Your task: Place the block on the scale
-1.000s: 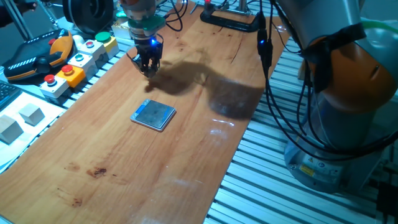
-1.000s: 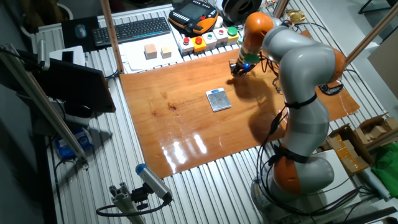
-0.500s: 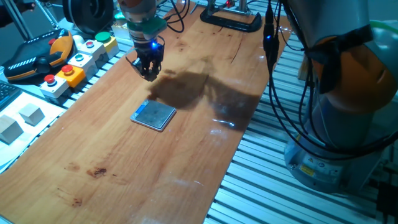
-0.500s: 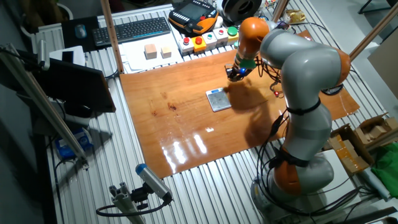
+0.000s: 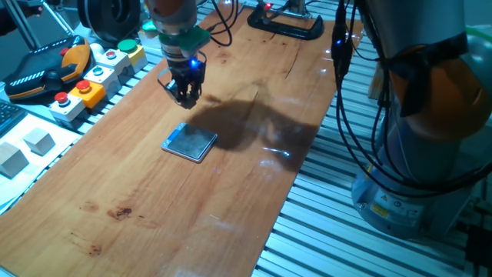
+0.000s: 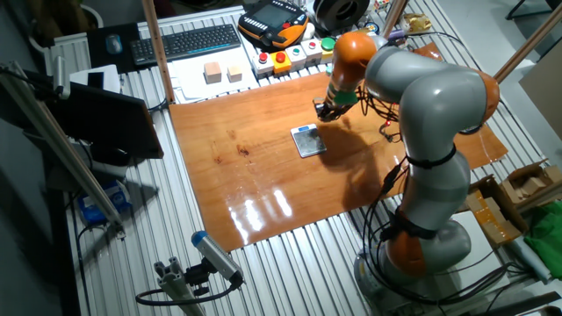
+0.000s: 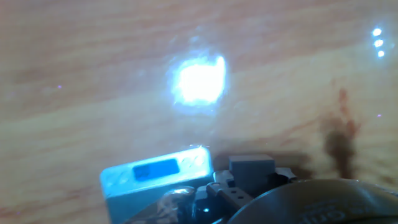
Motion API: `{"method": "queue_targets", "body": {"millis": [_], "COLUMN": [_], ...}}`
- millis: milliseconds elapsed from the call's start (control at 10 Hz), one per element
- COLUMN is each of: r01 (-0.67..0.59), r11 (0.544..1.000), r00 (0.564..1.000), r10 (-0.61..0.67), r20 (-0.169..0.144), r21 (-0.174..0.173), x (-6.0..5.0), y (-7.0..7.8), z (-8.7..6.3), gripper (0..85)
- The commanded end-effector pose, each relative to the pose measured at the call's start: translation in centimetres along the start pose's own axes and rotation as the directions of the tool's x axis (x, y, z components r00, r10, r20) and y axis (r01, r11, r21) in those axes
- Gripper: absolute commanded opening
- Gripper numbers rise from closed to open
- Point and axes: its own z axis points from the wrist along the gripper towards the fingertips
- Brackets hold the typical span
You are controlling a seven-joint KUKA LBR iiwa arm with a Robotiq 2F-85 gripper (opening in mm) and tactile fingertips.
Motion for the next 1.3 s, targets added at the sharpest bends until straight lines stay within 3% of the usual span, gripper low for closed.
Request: {"method": "queue_targets", "body": {"millis": [0,300,900,1200], "r01": [-0.006,-0.009,-0.083,-0.125], "r11": [1.000,1.000,0.996,0.992], "r00": [1.000,1.000,0.997,0.992], "r10": [0.006,0.009,0.083,0.125], "r20": [0.000,-0.011,0.001,0.011], "r21": [0.003,0.001,-0.014,0.000], "x": [0.7,2.1,3.7,4.6], "y": [0.7,1.8,3.3,4.6], "z": [0.0,0.0,0.6,1.0], "gripper": [0.7,0.7,0.7,0.7]}}
